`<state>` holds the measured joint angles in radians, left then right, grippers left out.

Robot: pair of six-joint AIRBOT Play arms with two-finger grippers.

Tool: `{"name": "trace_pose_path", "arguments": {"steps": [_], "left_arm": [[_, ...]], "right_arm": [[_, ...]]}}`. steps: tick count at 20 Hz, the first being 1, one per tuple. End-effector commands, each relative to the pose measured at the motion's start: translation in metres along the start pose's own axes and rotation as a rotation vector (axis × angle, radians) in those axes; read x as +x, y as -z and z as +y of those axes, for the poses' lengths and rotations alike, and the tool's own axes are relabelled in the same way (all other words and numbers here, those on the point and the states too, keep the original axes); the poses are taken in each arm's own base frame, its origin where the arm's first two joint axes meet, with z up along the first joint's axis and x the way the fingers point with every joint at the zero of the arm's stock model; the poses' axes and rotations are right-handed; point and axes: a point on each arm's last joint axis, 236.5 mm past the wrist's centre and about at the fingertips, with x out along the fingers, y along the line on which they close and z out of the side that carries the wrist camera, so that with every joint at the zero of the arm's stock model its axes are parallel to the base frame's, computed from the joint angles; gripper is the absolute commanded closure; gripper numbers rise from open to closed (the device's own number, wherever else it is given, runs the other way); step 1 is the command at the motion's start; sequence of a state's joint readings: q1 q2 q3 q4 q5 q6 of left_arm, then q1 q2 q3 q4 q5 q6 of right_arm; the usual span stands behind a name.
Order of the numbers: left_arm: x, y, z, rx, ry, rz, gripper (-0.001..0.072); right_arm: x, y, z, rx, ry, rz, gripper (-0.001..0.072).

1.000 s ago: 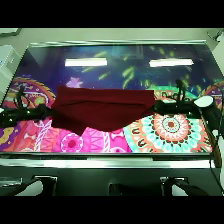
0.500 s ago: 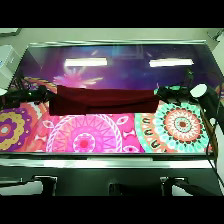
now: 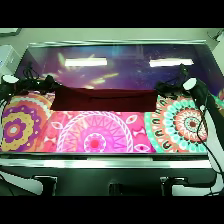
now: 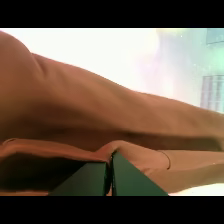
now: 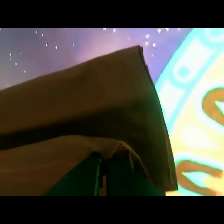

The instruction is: Fold the clothes and pants, and hang the long-sleeved shirts on hangers.

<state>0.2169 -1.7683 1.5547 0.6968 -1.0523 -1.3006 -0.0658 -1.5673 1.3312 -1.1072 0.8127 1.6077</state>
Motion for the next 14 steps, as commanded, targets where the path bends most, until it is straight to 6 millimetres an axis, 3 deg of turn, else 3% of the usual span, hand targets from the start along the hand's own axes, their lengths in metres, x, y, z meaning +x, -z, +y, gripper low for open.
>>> {"name": "trace_pose_path", "arguments": {"steps": [1, 6, 7, 8, 9, 11, 12, 14], "left_arm": [[0.015, -0.005, 0.013, -0.026, -0.017, 0.005, 0.0689], [0.036, -0.002, 0.031, -0.050, -0.038, 0.013, 0.0687], [0.039, -0.003, 0.033, -0.053, -0.042, 0.006, 0.0682], [0.040, -0.005, 0.035, -0.054, -0.047, -0.005, 0.0649], [0.039, -0.010, 0.036, -0.052, -0.050, -0.022, 0.0534], [0.032, -0.019, 0.032, -0.041, -0.045, -0.041, 0.0226], [0.025, -0.026, 0.028, -0.030, -0.037, -0.050, 0.0146], [0.005, -0.039, 0.013, 0.007, -0.013, -0.056, 0.0146]], "right_arm": [[0.020, -0.002, -0.006, 0.020, 0.009, 0.020, 0.0684], [0.048, 0.013, -0.022, 0.050, 0.026, 0.073, 0.0680], [0.052, 0.014, -0.022, 0.061, 0.022, 0.073, 0.0634], [0.053, 0.012, -0.022, 0.071, 0.020, 0.067, 0.0528], [0.052, 0.012, -0.021, 0.093, 0.019, 0.067, 0.0465], [0.044, 0.011, -0.020, 0.105, 0.016, 0.099, 0.0360], [0.035, 0.009, -0.019, 0.115, 0.012, 0.126, 0.0300], [0.013, 0.001, -0.024, 0.123, 0.007, 0.173, 0.0223]]}}
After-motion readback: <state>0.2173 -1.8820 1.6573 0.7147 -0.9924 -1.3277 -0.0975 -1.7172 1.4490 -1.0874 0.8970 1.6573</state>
